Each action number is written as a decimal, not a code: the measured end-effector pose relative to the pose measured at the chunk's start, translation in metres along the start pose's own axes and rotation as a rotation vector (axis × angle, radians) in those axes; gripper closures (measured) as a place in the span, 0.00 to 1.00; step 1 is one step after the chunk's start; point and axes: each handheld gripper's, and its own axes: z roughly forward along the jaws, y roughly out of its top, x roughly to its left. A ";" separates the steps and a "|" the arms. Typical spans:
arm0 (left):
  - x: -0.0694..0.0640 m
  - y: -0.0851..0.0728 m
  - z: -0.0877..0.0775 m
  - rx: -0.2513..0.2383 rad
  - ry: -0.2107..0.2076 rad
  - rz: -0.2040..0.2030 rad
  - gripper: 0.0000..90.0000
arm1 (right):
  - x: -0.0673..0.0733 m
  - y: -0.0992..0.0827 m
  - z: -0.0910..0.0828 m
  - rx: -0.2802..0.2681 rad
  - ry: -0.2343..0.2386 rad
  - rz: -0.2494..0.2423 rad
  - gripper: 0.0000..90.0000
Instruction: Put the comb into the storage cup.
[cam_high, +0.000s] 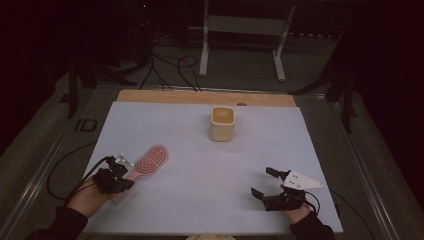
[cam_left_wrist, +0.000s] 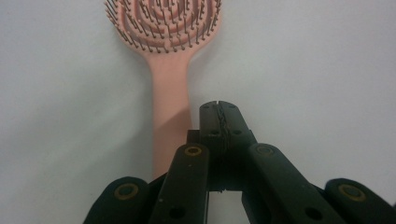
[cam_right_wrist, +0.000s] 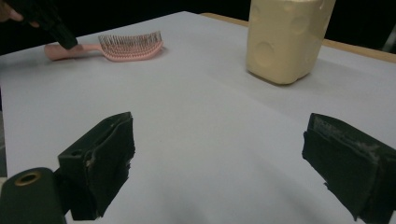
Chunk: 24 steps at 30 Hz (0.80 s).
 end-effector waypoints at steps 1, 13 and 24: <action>0.001 0.000 -0.001 -0.002 -0.001 -0.004 1.00 | 0.000 0.000 0.000 -0.001 0.000 0.000 0.10; 0.011 0.006 -0.014 0.008 0.016 -0.021 0.81 | 0.000 0.000 0.000 -0.004 0.001 0.003 0.10; 0.018 0.013 -0.015 0.025 0.013 -0.036 0.56 | 0.000 0.000 0.000 -0.002 0.002 0.002 0.10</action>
